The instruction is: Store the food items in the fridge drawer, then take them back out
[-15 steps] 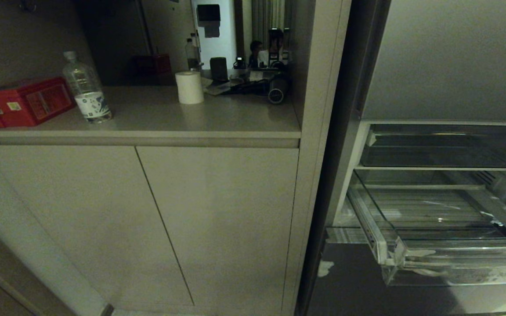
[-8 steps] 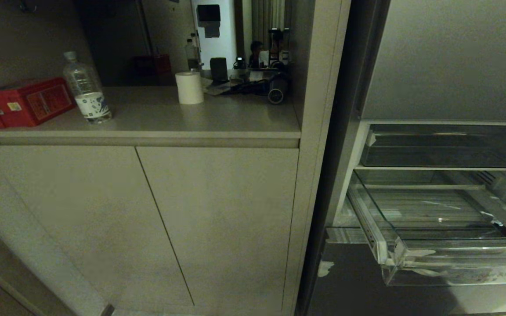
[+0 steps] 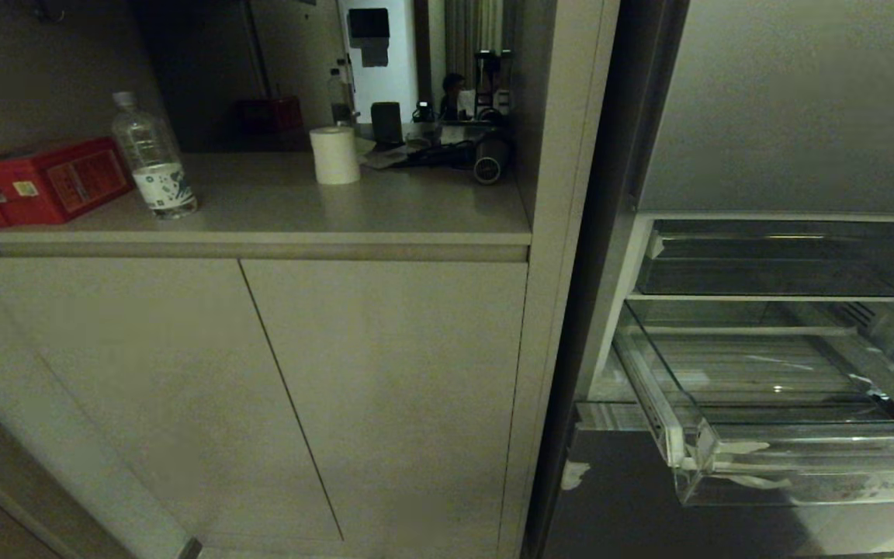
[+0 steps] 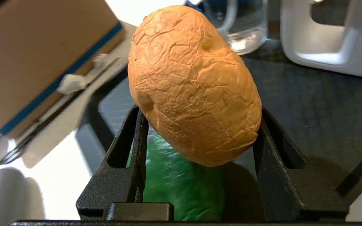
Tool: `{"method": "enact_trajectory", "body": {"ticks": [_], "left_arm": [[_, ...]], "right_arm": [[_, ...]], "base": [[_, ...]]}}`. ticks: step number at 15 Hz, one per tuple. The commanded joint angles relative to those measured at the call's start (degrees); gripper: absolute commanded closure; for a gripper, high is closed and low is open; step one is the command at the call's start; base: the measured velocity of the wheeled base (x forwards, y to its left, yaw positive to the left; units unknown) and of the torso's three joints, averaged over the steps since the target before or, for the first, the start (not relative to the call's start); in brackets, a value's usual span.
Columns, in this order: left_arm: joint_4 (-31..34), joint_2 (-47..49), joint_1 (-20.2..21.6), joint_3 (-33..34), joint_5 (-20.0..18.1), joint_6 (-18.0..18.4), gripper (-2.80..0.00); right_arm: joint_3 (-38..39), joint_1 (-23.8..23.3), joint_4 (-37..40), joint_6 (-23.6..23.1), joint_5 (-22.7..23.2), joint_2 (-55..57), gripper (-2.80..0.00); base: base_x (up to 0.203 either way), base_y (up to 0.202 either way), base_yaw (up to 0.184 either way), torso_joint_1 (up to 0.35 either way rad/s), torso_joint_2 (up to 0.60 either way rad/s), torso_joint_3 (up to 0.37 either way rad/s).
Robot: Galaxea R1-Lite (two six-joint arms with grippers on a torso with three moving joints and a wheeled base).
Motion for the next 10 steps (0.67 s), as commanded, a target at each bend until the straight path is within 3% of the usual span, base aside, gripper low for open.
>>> {"method": "enact_trajectory", "body": {"ticks": [1,2,3,10], "left_arm": [[0.0,0.1,0.0,0.0,0.0,0.0,0.0],[0.0,0.0,0.0,0.0,0.0,0.0,0.0],[0.0,0.0,0.0,0.0,0.0,0.0,0.0],[0.0,0.0,0.0,0.0,0.0,0.0,0.0]], "right_arm": [[-0.6,-0.2,-0.3,-0.1,0.0,1.9,0.0],[-0.8,-0.4,-0.3,-0.1,0.0,2.1,0.0],[-1.8,-0.6,-0.2,0.0,0.0,2.1,-2.8],[-3.9,-3.0,2.1,0.6,1.3,0.8,-2.8]], "base": [[0.0,0.0,0.0,0.0,0.0,0.0],[0.0,0.0,0.0,0.0,0.0,0.0],[0.0,0.0,0.0,0.0,0.0,0.0],[0.0,0.0,0.0,0.0,0.0,0.0]]}}
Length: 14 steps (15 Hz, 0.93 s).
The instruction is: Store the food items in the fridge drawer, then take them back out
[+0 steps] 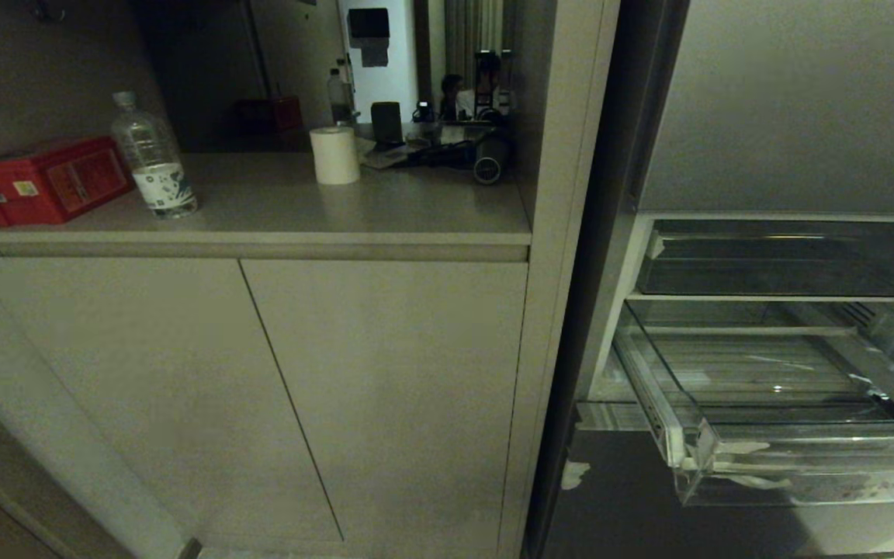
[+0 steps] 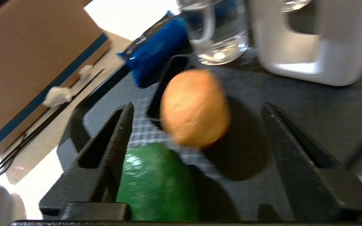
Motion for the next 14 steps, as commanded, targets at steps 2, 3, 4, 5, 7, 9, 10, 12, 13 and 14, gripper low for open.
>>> {"method": "enact_trajectory", "body": {"ticks": [2,3,4,5,7,9,10,12,13,14], "left_arm": [[0.0,0.0,0.0,0.0,0.0,0.0,0.0],[0.0,0.0,0.0,0.0,0.0,0.0,0.0],[0.0,0.0,0.0,0.0,0.0,0.0,0.0],[0.0,0.0,0.0,0.0,0.0,0.0,0.0],[0.0,0.1,0.0,0.0,0.0,0.0,0.0],[0.0,0.1,0.0,0.0,0.0,0.0,0.0],[0.0,0.0,0.0,0.0,0.0,0.0,0.0],[0.0,0.0,0.0,0.0,0.0,0.0,0.0],[-0.1,0.0,0.0,0.0,0.0,0.0,0.0],[0.0,0.1,0.0,0.0,0.0,0.0,0.0]], "right_arm": [[0.1,-0.7,0.1,0.0,0.8,-1.9,-2.8],[0.9,-0.7,0.5,0.0,2.5,-3.5,-2.8],[2.0,-0.7,1.9,-0.1,4.2,-5.8,-2.8],[3.3,-0.7,3.8,-0.3,5.5,-8.6,0.0],[8.5,-0.5,6.6,-0.3,8.1,-15.9,0.0],[15.5,-0.4,7.5,-0.2,11.2,-24.0,0.0],[19.5,-0.4,7.7,-0.2,13.5,-28.6,0.0],[27.4,-0.4,7.9,-0.3,18.6,-38.5,0.0],[31.3,-0.4,7.9,-0.1,21.1,-44.0,0.0],[35.3,-0.4,7.9,0.0,23.5,-49.3,0.0]], "base": [[0.0,0.0,0.0,0.0,0.0,0.0],[0.0,0.0,0.0,0.0,0.0,0.0],[0.0,0.0,0.0,0.0,0.0,0.0],[0.0,0.0,0.0,0.0,0.0,0.0],[0.0,0.0,0.0,0.0,0.0,0.0],[0.0,0.0,0.0,0.0,0.0,0.0],[0.0,0.0,0.0,0.0,0.0,0.0],[0.0,0.0,0.0,0.0,0.0,0.0],[0.0,0.0,0.0,0.0,0.0,0.0],[0.0,0.0,0.0,0.0,0.0,0.0]]}}
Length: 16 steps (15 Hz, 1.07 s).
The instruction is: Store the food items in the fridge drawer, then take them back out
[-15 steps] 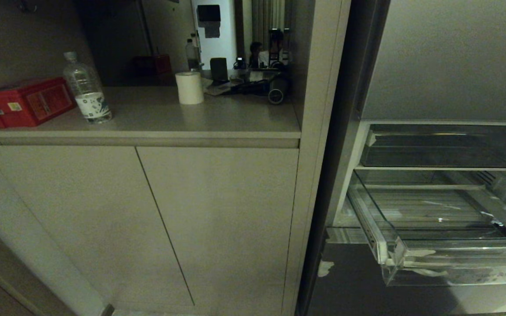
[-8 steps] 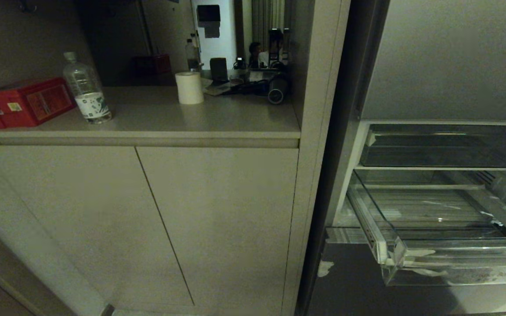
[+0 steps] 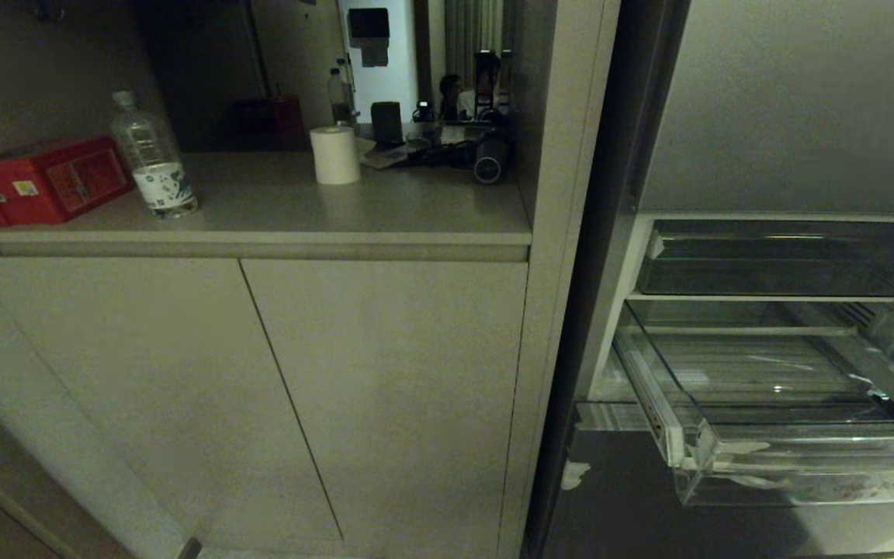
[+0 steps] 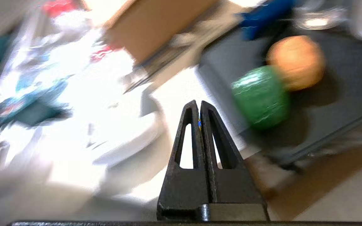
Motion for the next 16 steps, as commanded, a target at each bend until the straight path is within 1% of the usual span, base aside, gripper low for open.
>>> {"method": "enact_trajectory", "body": {"ticks": [1,3,4,5,6,8,10,12,13,15,16], "left_arm": [[0.0,0.0,0.0,0.0,0.0,0.0,0.0],[0.0,0.0,0.0,0.0,0.0,0.0,0.0],[0.0,0.1,0.0,0.0,0.0,0.0,0.0],[0.0,0.1,0.0,0.0,0.0,0.0,0.0],[0.0,0.0,0.0,0.0,0.0,0.0,0.0],[-0.1,0.0,0.0,0.0,0.0,0.0,0.0],[0.0,0.1,0.0,0.0,0.0,0.0,0.0],[0.0,0.0,0.0,0.0,0.0,0.0,0.0],[0.0,0.0,0.0,0.0,0.0,0.0,0.0],[0.0,0.0,0.0,0.0,0.0,0.0,0.0],[0.0,0.0,0.0,0.0,-0.1,0.0,0.0]], "right_arm": [[9.1,0.0,-0.2,0.3,4.4,-17.5,0.0],[15.8,0.7,-0.2,0.7,8.1,-28.0,0.0],[18.7,2.6,-0.1,1.2,9.3,-32.8,0.0],[21.3,6.0,0.1,1.9,10.1,-38.0,0.0],[23.4,11.0,0.9,2.3,10.6,-42.4,0.0],[24.6,25.0,5.4,2.2,10.5,-47.4,0.0],[23.7,40.2,13.1,0.4,7.6,-48.9,0.0],[22.7,56.5,20.3,-1.2,1.3,-48.5,0.0],[22.8,64.2,22.8,-1.4,-2.9,-47.8,0.0],[23.9,80.0,26.1,-0.8,-12.1,-44.9,0.0],[24.7,86.6,27.2,0.4,-16.4,-42.4,0.0]], "base": [[0.0,0.0,0.0,0.0,0.0,0.0],[0.0,0.0,0.0,0.0,0.0,0.0],[0.0,0.0,0.0,0.0,0.0,0.0],[0.0,0.0,0.0,0.0,0.0,0.0],[0.0,0.0,0.0,0.0,0.0,0.0],[0.0,0.0,0.0,0.0,0.0,0.0],[0.0,0.0,0.0,0.0,0.0,0.0],[0.0,0.0,0.0,0.0,0.0,0.0],[0.0,0.0,0.0,0.0,0.0,0.0],[0.0,0.0,0.0,0.0,0.0,0.0],[0.0,0.0,0.0,0.0,0.0,0.0]]}}
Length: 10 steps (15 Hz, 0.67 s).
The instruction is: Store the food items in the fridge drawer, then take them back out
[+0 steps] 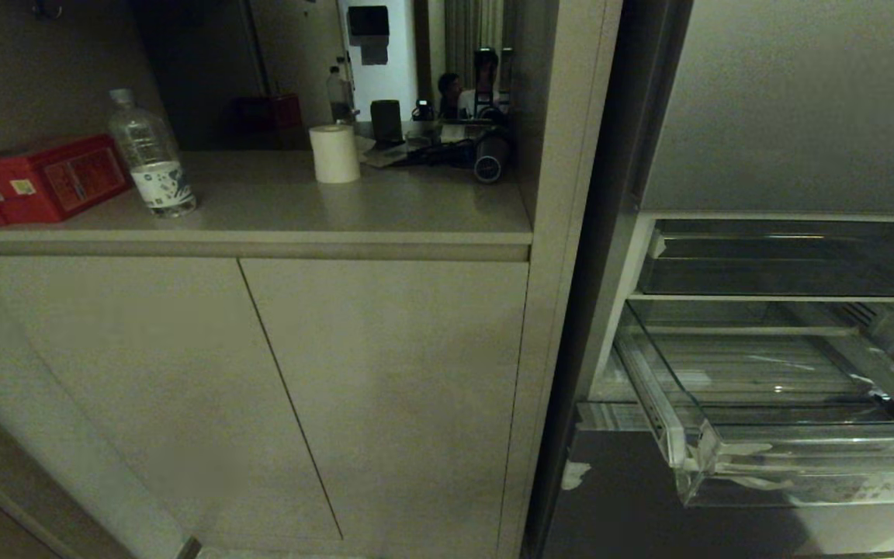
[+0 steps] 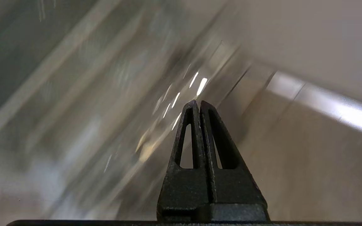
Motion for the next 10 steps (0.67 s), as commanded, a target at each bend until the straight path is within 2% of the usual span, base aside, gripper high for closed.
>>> {"method": "enact_trajectory", "body": {"ticks": [1,2,4,6,10], "left_arm": [[0.0,0.0,0.0,0.0,0.0,0.0,0.0],[0.0,0.0,0.0,0.0,0.0,0.0,0.0],[0.0,0.1,0.0,0.0,0.0,0.0,0.0],[0.0,0.0,0.0,0.0,0.0,0.0,0.0],[0.0,0.1,0.0,0.0,0.0,0.0,0.0]], "right_arm": [[1.6,15.5,1.8,2.2,-9.4,8.0,0.0],[2.0,18.0,2.5,2.8,-11.6,11.9,0.0],[1.9,19.8,3.3,1.5,-13.9,18.5,0.0],[0.5,20.4,3.7,-1.3,-14.9,21.9,0.0],[-1.0,20.5,3.6,-3.7,-14.5,24.4,0.0]], "base": [[0.0,0.0,0.0,0.0,0.0,0.0],[0.0,0.0,0.0,0.0,0.0,0.0],[0.0,0.0,0.0,0.0,0.0,0.0],[0.0,0.0,0.0,0.0,0.0,0.0],[0.0,0.0,0.0,0.0,0.0,0.0]]}}
